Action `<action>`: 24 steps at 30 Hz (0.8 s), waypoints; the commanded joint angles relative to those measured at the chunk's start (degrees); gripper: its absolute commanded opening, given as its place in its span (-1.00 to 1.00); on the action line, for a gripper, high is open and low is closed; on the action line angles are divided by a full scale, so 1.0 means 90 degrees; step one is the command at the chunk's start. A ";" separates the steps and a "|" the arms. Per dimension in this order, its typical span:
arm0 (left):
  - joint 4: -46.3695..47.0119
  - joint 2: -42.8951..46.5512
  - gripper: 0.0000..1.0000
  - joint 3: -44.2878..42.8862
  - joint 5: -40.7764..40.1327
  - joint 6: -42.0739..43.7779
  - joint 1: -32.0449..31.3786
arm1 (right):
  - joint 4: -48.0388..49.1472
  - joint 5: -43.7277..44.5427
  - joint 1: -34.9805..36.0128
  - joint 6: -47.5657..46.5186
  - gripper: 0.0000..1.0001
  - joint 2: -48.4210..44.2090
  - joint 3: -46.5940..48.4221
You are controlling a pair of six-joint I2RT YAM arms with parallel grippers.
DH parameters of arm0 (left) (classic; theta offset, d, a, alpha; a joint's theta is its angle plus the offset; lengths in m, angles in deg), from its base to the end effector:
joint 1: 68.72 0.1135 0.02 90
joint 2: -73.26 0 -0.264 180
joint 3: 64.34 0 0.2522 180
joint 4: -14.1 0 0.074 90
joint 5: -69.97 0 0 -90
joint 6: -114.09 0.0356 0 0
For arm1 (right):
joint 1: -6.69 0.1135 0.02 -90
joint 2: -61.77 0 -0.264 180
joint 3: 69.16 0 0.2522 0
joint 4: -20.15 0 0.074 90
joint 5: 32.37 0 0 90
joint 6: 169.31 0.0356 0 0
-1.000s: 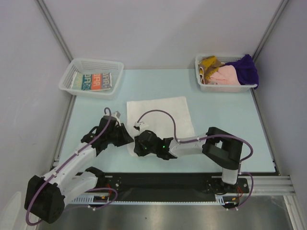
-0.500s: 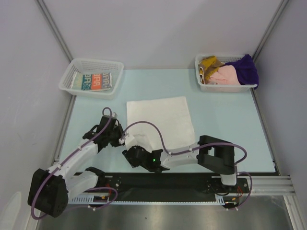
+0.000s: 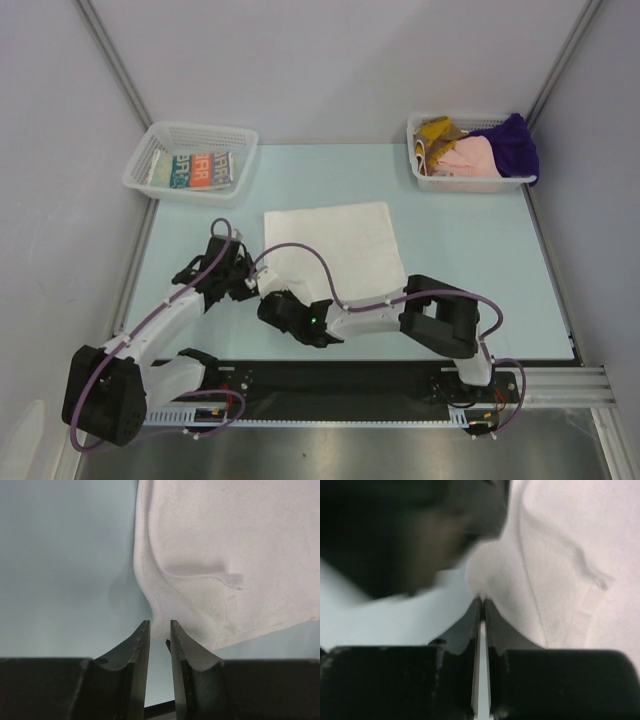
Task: Fold and stack the towels
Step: Fold the towel
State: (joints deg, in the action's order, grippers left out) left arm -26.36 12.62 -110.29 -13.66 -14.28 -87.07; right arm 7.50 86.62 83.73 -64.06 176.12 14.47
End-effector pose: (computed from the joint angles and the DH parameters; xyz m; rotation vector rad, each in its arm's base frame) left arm 0.1858 -0.0658 0.1899 -0.4088 2.5782 -0.5169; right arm 0.1115 0.4075 0.1530 -0.9264 2.0294 0.2919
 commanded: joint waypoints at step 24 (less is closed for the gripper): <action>0.1775 -0.2109 -0.42 -0.0935 0.0299 -0.0336 -0.0774 | 0.1225 -0.2832 -0.2983 0.1861 -0.22 -0.1542 -0.1669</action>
State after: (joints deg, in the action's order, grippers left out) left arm -13.68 -4.54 -115.68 -9.40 -15.46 -93.27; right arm 18.25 58.58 56.91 -46.82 163.96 -0.55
